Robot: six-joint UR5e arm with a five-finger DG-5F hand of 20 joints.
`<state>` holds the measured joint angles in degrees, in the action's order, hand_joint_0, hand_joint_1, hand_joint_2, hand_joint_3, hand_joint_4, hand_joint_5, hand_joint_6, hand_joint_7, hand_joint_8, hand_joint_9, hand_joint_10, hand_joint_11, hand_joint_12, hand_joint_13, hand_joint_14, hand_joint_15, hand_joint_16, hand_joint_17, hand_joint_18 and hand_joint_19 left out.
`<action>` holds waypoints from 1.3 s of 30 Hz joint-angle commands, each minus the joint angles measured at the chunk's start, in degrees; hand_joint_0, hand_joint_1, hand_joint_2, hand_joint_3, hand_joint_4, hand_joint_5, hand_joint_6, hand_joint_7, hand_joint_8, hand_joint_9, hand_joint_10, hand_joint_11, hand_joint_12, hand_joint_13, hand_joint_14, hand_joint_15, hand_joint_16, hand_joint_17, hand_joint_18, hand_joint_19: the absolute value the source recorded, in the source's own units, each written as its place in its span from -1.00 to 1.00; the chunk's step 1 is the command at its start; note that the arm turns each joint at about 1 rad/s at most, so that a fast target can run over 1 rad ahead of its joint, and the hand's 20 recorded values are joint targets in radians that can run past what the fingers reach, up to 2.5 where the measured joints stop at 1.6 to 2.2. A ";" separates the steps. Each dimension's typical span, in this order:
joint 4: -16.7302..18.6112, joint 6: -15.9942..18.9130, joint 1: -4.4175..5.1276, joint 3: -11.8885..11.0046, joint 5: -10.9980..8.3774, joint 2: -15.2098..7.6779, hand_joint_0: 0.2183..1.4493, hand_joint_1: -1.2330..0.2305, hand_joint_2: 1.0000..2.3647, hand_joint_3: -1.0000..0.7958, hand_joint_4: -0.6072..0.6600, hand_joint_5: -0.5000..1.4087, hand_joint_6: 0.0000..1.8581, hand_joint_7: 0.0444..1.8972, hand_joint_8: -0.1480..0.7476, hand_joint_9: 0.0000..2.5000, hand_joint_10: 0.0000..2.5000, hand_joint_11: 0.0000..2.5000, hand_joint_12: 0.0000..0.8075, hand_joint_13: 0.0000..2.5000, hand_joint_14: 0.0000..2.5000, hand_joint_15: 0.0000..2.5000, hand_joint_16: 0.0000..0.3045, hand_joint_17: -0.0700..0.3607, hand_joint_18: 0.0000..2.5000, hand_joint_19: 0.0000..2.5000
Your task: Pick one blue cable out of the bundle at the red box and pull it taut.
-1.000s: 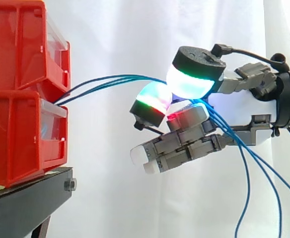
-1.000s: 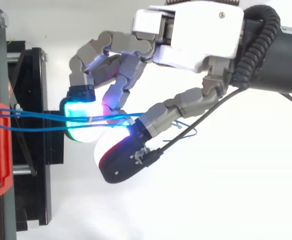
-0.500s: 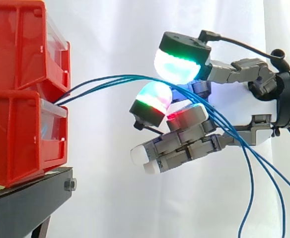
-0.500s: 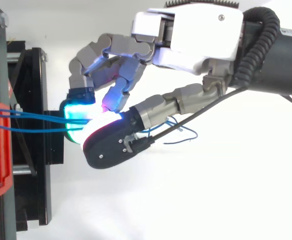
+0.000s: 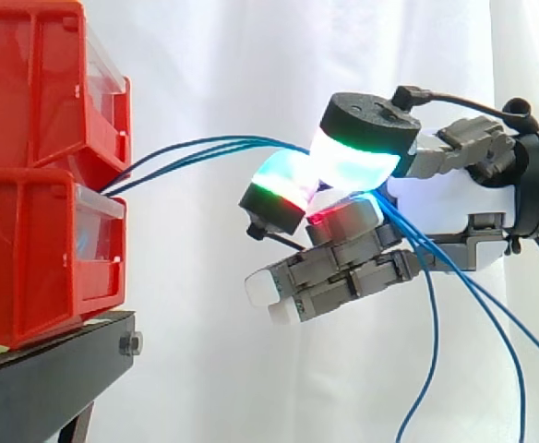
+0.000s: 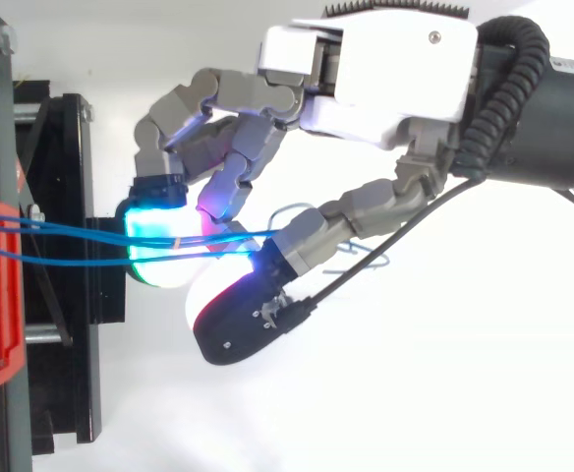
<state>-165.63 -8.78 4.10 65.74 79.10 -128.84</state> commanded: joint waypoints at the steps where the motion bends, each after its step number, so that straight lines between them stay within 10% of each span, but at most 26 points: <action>1: -0.04 0.08 0.03 0.00 0.00 0.08 -0.18 -0.62 -1.00 -0.44 0.13 -0.64 -0.05 -0.01 0.05 -0.13 -0.99 0.15 -0.14 -0.50 -0.99 -0.73 -0.65 -0.11 -0.65 -0.87; 8: 0.05 -0.19 0.03 0.00 0.00 -0.01 -0.57 -0.41 -1.00 -0.44 0.23 -0.63 -0.06 0.02 0.15 -0.11 -1.00 0.11 -0.05 -0.50 -0.99 -0.72 -0.61 -0.05 -0.64 -0.81; 13: -0.04 -0.19 -0.06 0.00 0.00 -0.01 -0.46 -0.14 -1.00 -0.44 0.20 -0.62 -0.07 0.09 0.11 -0.10 -0.99 0.08 -0.10 -0.51 -0.99 -0.72 -0.63 -0.09 -0.67 -0.79; 24: 0.05 -0.19 -0.06 0.00 -0.09 -0.01 -0.29 -0.44 -0.98 -0.18 0.18 -0.62 -0.04 0.16 0.09 -0.12 -0.99 0.10 -0.11 -0.49 -0.99 -0.72 -0.65 -0.11 -0.63 -0.81; 39: -0.04 -0.19 0.03 0.00 -0.09 -0.01 -0.17 -0.65 -1.00 -0.44 0.14 -0.64 -0.03 0.11 0.05 -0.16 -0.99 0.09 -0.13 -0.50 -0.99 -0.74 -0.65 -0.12 -0.61 -0.87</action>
<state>-165.61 -8.95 4.13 65.74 79.01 -128.83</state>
